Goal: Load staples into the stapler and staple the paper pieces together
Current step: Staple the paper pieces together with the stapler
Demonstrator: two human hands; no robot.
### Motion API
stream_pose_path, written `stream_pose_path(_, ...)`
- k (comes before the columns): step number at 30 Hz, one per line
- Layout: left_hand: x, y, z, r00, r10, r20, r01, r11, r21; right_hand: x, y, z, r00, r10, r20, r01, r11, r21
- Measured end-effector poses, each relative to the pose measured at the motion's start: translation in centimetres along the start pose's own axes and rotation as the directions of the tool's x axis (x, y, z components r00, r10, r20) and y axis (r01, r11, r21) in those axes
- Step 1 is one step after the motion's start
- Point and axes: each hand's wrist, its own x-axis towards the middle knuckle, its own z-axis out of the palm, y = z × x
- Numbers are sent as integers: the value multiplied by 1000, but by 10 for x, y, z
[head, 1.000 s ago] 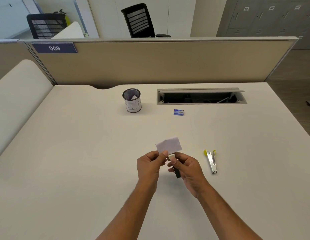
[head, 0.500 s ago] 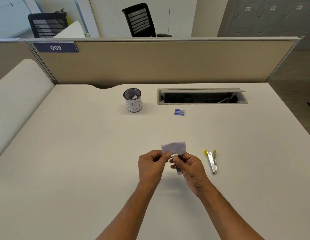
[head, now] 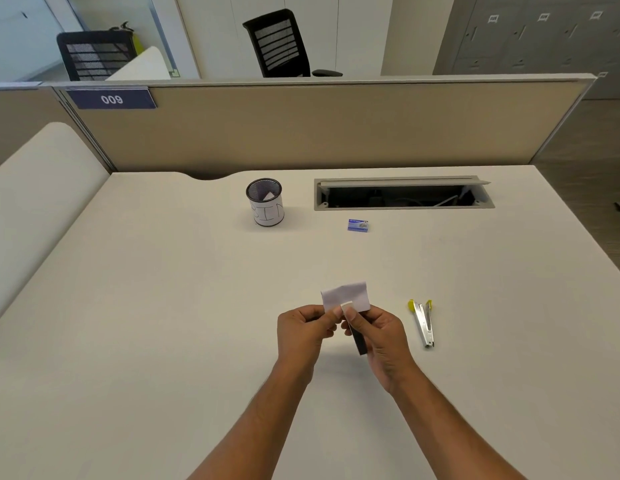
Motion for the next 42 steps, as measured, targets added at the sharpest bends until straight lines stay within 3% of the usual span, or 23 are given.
stream_pose_path(13, -1, -1, 1, 999, -19, 41, 18, 999, 32, -4, -8, 6, 995, 91, -31, -88, 992, 93)
stream_pose_path(35, -5, -8, 0, 999, -34, -14, 34, 999, -16, -7, 2, 9, 988, 99, -117, -94, 994, 50)
stream_pose_path(42, -8, -10, 11, 987, -60, 147, 82, 986, -148, -6, 3, 8, 987, 82, -138, -81, 997, 13)
